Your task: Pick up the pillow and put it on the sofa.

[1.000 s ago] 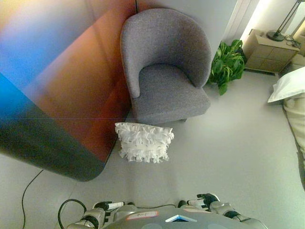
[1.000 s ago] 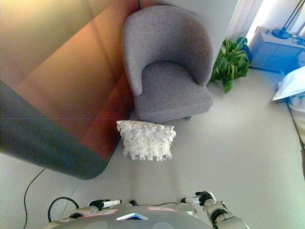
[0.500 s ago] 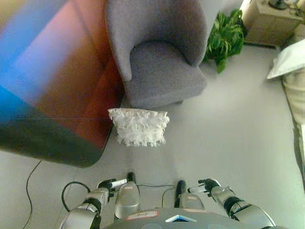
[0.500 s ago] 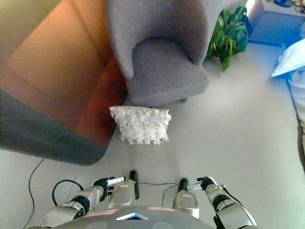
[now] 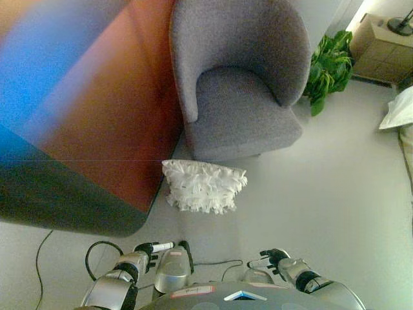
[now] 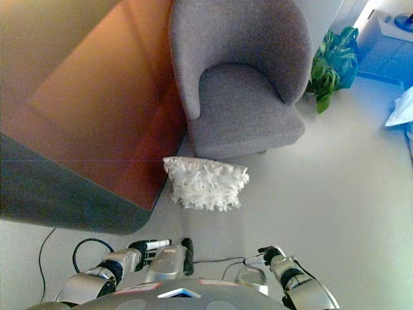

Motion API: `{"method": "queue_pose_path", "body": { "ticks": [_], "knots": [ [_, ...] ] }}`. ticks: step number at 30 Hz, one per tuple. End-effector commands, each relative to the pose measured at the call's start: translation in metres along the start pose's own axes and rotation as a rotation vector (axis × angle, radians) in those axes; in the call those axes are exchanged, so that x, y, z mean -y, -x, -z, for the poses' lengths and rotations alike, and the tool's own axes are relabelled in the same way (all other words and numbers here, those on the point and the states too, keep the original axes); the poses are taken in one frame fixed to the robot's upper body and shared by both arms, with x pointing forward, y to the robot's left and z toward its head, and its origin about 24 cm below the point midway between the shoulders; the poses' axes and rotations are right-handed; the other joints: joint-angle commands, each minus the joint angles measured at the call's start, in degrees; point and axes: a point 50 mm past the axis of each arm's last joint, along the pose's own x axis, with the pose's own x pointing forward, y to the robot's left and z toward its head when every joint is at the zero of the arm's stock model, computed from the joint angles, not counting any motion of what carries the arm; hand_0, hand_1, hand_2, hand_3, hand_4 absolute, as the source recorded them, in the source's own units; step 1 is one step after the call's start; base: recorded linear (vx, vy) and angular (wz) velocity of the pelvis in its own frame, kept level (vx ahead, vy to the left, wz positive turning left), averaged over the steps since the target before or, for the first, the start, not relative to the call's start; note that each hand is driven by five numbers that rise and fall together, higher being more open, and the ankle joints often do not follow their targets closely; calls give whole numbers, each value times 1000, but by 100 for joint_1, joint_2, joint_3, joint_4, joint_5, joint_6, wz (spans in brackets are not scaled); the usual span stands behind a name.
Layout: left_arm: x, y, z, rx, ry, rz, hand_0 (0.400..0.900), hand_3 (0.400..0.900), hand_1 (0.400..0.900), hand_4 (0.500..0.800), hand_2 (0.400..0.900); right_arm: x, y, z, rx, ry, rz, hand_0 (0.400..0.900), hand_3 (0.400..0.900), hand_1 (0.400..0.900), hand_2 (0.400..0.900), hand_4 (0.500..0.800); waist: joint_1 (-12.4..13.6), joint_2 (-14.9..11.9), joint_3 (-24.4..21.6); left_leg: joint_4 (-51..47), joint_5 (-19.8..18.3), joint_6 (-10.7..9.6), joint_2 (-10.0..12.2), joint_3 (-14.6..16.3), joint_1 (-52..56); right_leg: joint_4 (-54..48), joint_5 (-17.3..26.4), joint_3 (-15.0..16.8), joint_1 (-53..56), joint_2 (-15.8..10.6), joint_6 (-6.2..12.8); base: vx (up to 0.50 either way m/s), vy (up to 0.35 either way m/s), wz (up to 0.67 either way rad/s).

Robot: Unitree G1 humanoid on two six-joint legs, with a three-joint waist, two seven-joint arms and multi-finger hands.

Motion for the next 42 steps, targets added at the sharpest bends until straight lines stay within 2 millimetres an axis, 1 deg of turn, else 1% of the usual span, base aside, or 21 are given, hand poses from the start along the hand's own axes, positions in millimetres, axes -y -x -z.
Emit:
{"method": "queue_pose_path", "body": {
  "ticks": [1, 2, 3, 5, 6, 7, 8, 11, 13, 14, 15, 16, 19, 21, 24, 26, 27, 28, 30, 34, 42],
  "knots": [
    [-14, -1, 25, -133, -66, -81, 900, 900, 900, 800, 900, 24, 0, -1, 36, 60, 119, 900, 900, 900, 900, 800, -16, 184, 78, -298, 545, 163, -4, -375, -616, -546, 545, 73, -469, 237, 208, -68, -188, 41],
    [-13, 1, 9, -101, -49, -91, 900, 900, 900, 800, 900, 32, 1, -18, 96, 75, 162, 900, 900, 900, 900, 800, -80, 198, 263, -245, 495, 156, -55, -472, -637, -925, 582, -14, -985, 310, 183, -196, -245, 39],
    [-12, 2, -4, -70, -37, -94, 900, 900, 900, 800, 900, 40, 2, -36, 149, 79, 204, 900, 900, 900, 900, 800, -129, 188, 460, -129, 402, 151, -106, -540, -721, -1293, 790, -56, -1382, 294, 204, -198, -259, 38],
    [-10, 4, -16, -45, -26, -95, 900, 900, 900, 800, 900, 50, 5, -58, 205, 102, 269, 900, 900, 900, 900, 800, -202, 100, 645, 65, 184, 138, -228, -586, -863, -1867, 1357, -10, -1752, 155, 346, -62, -242, 38],
    [-6, 4, -19, -35, -13, -88, 900, 900, 900, 800, 900, 55, 8, -71, 243, 122, 325, 900, 900, 900, 900, 800, -226, 56, 742, 215, -6, 112, -284, -626, -962, -2092, 1707, 6, -1990, 5, 453, 6, -247, 38],
    [-4, 5, -22, -21, -3, -80, 900, 900, 900, 800, 900, 60, 11, -84, 271, 133, 376, 900, 900, 900, 900, 800, -237, 36, 850, 489, -194, 78, -264, -624, -1082, -2117, 1821, -46, -2186, -118, 504, 38, -268, 38],
    [0, 4, -20, -20, 20, -74, 900, 900, 900, 800, 900, 67, 15, -95, 315, 154, 458, 900, 900, 900, 900, 800, -199, 9, 912, 926, -426, 55, -179, -582, -1261, -2049, 1660, -106, -2091, -212, 497, 80, -186, 26],
    [7, 2, -3, -68, 6, -44, 900, 900, 900, 800, 900, 76, 22, -105, 381, 191, 586, 900, 900, 900, 900, 800, -90, -6, 919, 1535, -579, -15, -13, -667, -1459, -1762, 1363, -249, -1809, -375, 479, 233, -160, 23],
    [9, 2, 1, -77, 3, -27, 900, 900, 900, 800, 900, 84, 29, -116, 431, 208, 655, 900, 900, 900, 900, 800, -65, 24, 960, 1644, -633, -43, 79, -677, -1501, -1577, 1258, -282, -1853, -428, 484, 138, -75, 19],
    [10, 2, 2, -81, -9, -14, 900, 900, 900, 800, 900, 91, 34, -126, 468, 204, 708, 900, 900, 900, 900, 800, -31, 57, 1003, 1726, -656, -73, 112, -733, -1577, -1437, 1194, -294, -1927, -454, 474, 78, -47, 16],
    [10, 2, 3, -81, -13, -12, 900, 900, 900, 800, 900, 94, 37, -130, 488, 201, 727, 900, 900, 900, 900, 800, -17, 73, 1023, 1758, -665, -83, 123, -756, -1611, -1377, 1162, -297, -1959, -462, 469, 83, -49, 25],
    [10, 2, 1, -73, -19, -7, 900, 900, 900, 800, 900, 101, 45, -147, 532, 199, 769, 900, 900, 900, 900, 800, 5, 125, 1107, 1873, -716, -126, 154, -814, -1711, -1153, 1068, -268, -2112, -481, 454, 59, -24, 19],
    [10, 2, -1, -67, -21, -8, 900, 900, 900, 800, 900, 110, 58, -171, 603, 188, 819, 900, 900, 900, 900, 800, 63, 195, 1197, 2014, -766, -141, 171, -853, -1863, -838, 948, -259, -2328, -552, 417, 50, -2, 12],
    [8, 2, 0, -74, -13, -11, 900, 900, 900, 800, 900, 121, 72, -193, 664, 200, 867, 900, 900, 900, 900, 800, 100, 246, 1260, 2232, -853, -164, 174, -897, -2035, -550, 809, -208, -2504, -579, 390, 64, 5, 12],
    [5, 2, -1, -81, 1, -9, 900, 900, 900, 800, 900, 136, 90, -218, 708, 244, 911, 900, 900, 900, 900, 800, 159, 319, 1351, 2547, -952, -177, 164, -938, -2326, -195, 636, -149, -2757, -595, 345, 29, 2, 10],
    [5, 3, -4, -84, 5, -3, 900, 900, 900, 800, 900, 144, 97, -227, 705, 254, 912, 900, 900, 900, 900, 800, 204, 367, 1401, 2742, -997, -196, 153, -960, -2538, -1, 538, -115, -2920, -601, 331, 31, -2, 7],
    [5, 3, -4, -87, 4, -2, 900, 900, 900, 800, 900, 146, 98, -228, 703, 256, 910, 900, 900, 900, 900, 800, 233, 405, 1428, 2879, -1184, -233, 187, -992, -2526, 167, 368, -76, -2926, -580, 383, 39, -4, 6],
    [5, 3, -6, -86, -2, 4, 900, 900, 900, 800, 900, 153, 104, -234, 697, 256, 917, 900, 900, 900, 900, 800, 280, 447, 1474, 3030, -1218, -242, 198, -998, -2687, 326, 302, -64, -3056, -612, 369, 35, -3, 5],
    [6, 3, -8, -81, -3, 9, 900, 900, 900, 800, 900, 159, 108, -239, 699, 257, 921, 900, 900, 900, 900, 800, 321, 478, 1511, 3190, -1241, -250, 203, -1031, -2855, 489, 246, -40, -3191, -632, 355, -29, 6, 6],
    [7, 4, -11, -75, 3, 19, 900, 900, 900, 800, 900, 167, 119, -250, 710, 258, 917, 900, 900, 900, 900, 800, 366, 547, 1571, 3500, -1295, -256, 216, -1064, -3161, 763, 151, 26, -3439, -658, 336, -35, 19, 5],
    [9, 4, -12, -85, 30, 25, 900, 900, 900, 800, 900, 180, 130, -260, 691, 261, 947, 900, 900, 900, 900, 800, 419, 674, 1641, 3972, -1416, -249, 248, -1106, -3547, 1221, -13, 125, -3797, -715, 307, -22, 35, 3]
  ]
}}
